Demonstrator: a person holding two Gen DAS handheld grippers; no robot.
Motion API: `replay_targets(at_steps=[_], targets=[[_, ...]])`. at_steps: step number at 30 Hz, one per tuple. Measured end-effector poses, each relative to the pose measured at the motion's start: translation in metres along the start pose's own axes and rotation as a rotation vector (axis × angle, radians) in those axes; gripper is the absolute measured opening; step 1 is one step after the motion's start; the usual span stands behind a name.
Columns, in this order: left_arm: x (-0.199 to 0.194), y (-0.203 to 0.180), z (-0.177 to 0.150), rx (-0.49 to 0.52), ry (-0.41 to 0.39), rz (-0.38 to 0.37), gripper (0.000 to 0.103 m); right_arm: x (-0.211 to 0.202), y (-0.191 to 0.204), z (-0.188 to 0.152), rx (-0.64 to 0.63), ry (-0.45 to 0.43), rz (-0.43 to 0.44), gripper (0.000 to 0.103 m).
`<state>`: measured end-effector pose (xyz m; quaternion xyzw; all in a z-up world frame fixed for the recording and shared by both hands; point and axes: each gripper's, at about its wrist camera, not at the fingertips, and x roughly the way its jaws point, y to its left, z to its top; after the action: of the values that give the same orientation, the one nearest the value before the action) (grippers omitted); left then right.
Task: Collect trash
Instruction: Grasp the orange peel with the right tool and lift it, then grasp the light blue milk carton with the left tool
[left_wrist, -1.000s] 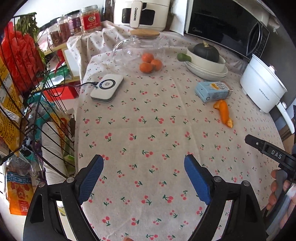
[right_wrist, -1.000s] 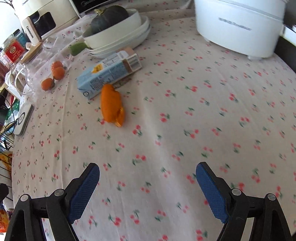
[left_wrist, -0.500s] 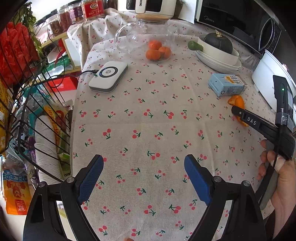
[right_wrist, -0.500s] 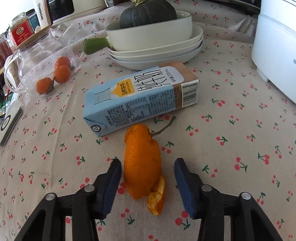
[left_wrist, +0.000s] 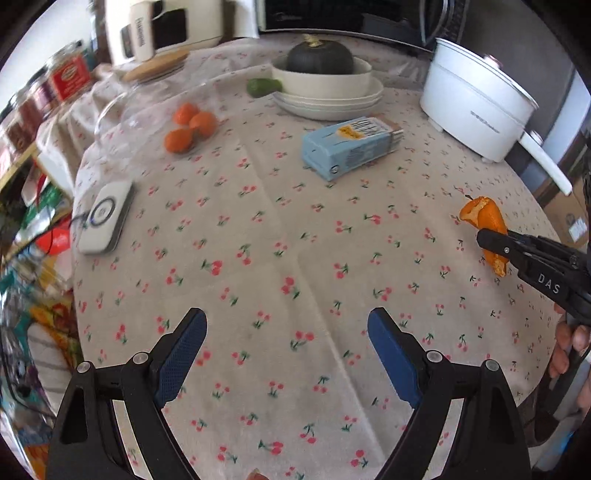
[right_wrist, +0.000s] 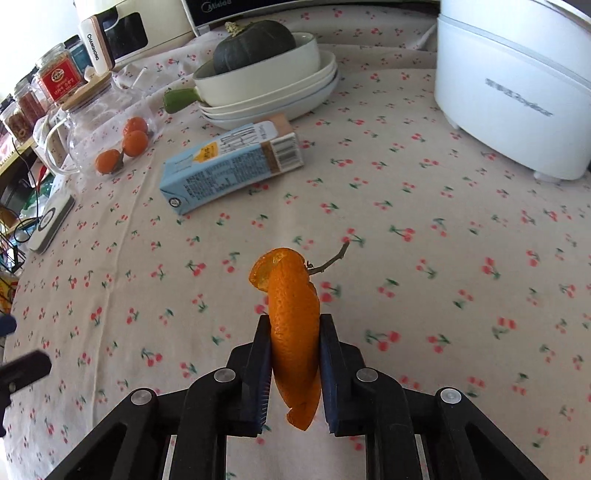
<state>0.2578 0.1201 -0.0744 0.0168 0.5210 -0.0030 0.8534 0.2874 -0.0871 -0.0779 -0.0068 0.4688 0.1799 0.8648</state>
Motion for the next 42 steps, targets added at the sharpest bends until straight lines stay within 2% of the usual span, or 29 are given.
replay_targets(at_steps=[2, 4, 7, 14, 19, 21, 23, 26, 30, 35, 42], targets=[[0.011, -0.014, 0.019, 0.099, -0.015, 0.03, 0.091, -0.005, -0.013, 0.002, -0.005, 0.012, -0.023, 0.02], [0.026, -0.026, 0.038, 0.185, -0.026, 0.057, 0.091, -0.015, -0.027, 0.007, 0.012, -0.016, -0.004, 0.02], [0.049, -0.037, 0.065, 0.265, -0.04, 0.077, 0.091, -0.025, -0.041, 0.012, 0.013, -0.038, 0.006, 0.02], [0.088, -0.046, 0.114, 0.328, -0.094, 0.05, 0.091, -0.026, -0.062, 0.014, -0.006, -0.042, 0.019, 0.02], [0.106, -0.046, 0.132, 0.361, -0.109, 0.012, 0.09, -0.019, -0.074, 0.013, 0.017, -0.031, 0.041, 0.02], [0.112, -0.046, 0.134, 0.374, -0.1, -0.018, 0.085, -0.018, -0.077, 0.014, 0.027, -0.032, 0.047, 0.02], [0.115, -0.046, 0.133, 0.38, -0.088, -0.051, 0.077, -0.017, -0.078, 0.014, 0.035, -0.033, 0.048, 0.02], [0.112, -0.046, 0.126, 0.368, -0.095, -0.074, 0.07, -0.014, -0.077, 0.013, 0.04, -0.023, 0.049, 0.02], [0.1, -0.044, 0.113, 0.29, -0.069, -0.116, 0.061, -0.014, -0.071, 0.007, 0.003, -0.001, 0.011, 0.02], [0.075, -0.048, 0.078, 0.177, -0.04, -0.123, 0.059, -0.027, -0.077, -0.002, 0.038, 0.044, -0.021, 0.02], [0.026, -0.056, 0.023, 0.083, -0.018, -0.13, 0.058, -0.084, -0.068, -0.024, 0.035, 0.041, -0.055, 0.02]])
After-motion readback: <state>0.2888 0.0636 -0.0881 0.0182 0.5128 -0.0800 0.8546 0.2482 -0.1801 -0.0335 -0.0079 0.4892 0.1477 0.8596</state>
